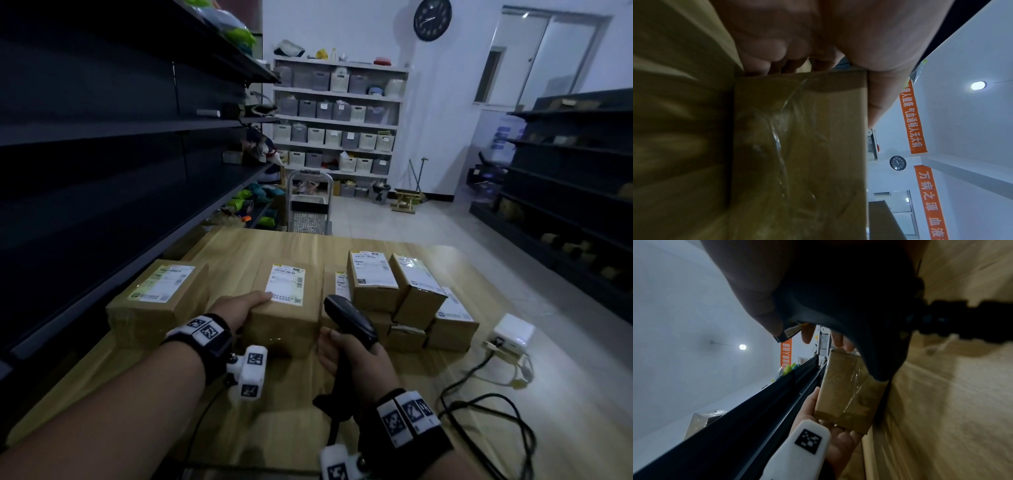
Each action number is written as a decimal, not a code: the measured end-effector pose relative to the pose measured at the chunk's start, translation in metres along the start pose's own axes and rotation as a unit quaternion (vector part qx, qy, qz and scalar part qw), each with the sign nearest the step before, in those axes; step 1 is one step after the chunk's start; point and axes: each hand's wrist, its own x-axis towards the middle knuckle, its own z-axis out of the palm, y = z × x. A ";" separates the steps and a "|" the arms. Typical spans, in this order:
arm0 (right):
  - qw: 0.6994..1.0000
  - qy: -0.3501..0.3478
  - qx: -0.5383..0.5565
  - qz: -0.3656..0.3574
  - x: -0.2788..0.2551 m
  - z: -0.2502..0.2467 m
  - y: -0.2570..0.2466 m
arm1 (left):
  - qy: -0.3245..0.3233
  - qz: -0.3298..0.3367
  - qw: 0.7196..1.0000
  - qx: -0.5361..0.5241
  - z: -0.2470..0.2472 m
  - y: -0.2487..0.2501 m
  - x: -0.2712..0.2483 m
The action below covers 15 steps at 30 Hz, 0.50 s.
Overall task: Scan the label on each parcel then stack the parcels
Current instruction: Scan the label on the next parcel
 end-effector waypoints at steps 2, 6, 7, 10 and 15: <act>1.000 -0.001 0.010 0.004 0.000 -0.002 -0.001 | 0.020 0.008 1.000 0.012 0.003 -0.007 0.032; 1.000 -0.009 -0.003 -0.001 0.002 -0.007 -0.001 | 0.033 0.058 0.997 0.036 0.018 0.002 0.003; 1.000 -0.013 -0.004 -0.002 0.002 -0.007 -0.001 | 0.029 0.062 0.997 0.034 0.018 0.002 -0.001; 0.999 -0.040 -0.016 0.000 0.001 -0.004 -0.001 | 0.026 0.065 0.997 0.015 0.016 0.001 -0.012; 0.995 -0.083 -0.046 -0.009 -0.001 0.011 0.003 | 0.101 0.172 0.978 0.066 0.000 0.014 -0.040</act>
